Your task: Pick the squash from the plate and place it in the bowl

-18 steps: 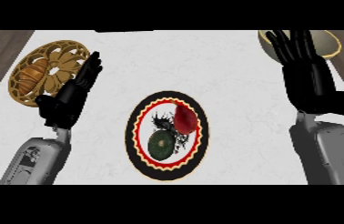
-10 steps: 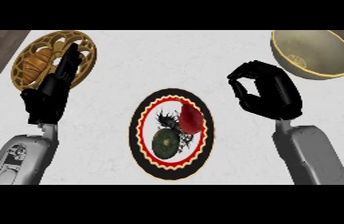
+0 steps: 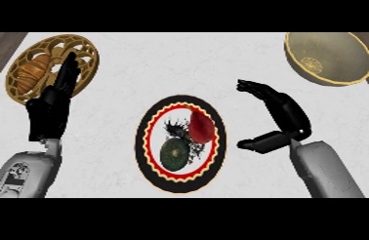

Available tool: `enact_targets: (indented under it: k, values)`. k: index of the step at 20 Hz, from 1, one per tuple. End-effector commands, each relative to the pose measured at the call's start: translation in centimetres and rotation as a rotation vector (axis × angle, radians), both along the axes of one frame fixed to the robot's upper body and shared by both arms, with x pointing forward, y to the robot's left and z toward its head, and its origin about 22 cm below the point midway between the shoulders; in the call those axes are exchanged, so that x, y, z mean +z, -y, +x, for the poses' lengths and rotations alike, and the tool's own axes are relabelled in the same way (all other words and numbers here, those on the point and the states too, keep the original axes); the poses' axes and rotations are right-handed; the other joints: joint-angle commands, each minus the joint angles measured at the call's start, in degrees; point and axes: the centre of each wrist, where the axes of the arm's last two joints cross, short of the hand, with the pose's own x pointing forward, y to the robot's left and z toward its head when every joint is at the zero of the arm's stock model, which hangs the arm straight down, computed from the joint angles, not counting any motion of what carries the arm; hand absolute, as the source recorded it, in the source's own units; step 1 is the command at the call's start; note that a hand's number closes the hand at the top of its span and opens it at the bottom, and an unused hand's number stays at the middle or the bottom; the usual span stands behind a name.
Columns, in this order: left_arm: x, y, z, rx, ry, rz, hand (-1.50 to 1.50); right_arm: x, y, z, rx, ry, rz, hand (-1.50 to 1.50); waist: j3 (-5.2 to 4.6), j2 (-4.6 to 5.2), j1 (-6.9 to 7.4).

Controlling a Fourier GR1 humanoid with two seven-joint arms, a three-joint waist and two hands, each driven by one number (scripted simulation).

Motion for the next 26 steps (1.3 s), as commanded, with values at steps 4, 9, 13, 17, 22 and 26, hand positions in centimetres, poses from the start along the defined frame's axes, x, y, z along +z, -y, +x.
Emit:
enact_targets:
  k: [4, 9, 13, 17, 22, 26]
  values:
    - [1.2, -0.6, 0.2, 0.023, -0.017, 0.013, 0.0, 5.5, -1.4, 0.2, 0.133, 0.081, -0.369, -1.5, -0.18, -0.53, -1.32]
    - [0.4, -0.5, 0.6, 0.026, 0.005, 0.006, 0.0, 8.7, -5.1, 1.9, 0.133, 0.102, -0.628, -1.5, -0.17, -0.17, -0.65]
    - [0.7, 0.0, 0.5, 0.016, 0.008, 0.021, 0.0, 10.9, -8.9, 2.1, 0.224, 0.099, -0.785, -1.5, -0.15, -0.15, -0.22]
    - [0.0, 1.2, -0.1, 0.026, -0.008, 0.01, 0.0, 10.9, -12.6, 0.1, 0.306, 0.066, -0.844, -1.5, -0.13, -0.25, -0.71]
    - [0.3, -0.1, -0.4, 0.022, -0.007, 0.018, 0.0, 11.1, -15.9, -1.4, 0.381, 0.068, -0.906, -1.5, -0.11, -0.2, -0.67]
    - [0.7, -1.3, -1.3, 0.029, 0.001, 0.02, 0.0, 8.6, -16.9, -2.8, 0.39, 0.032, -1.024, -1.5, -0.1, -0.21, -0.58]
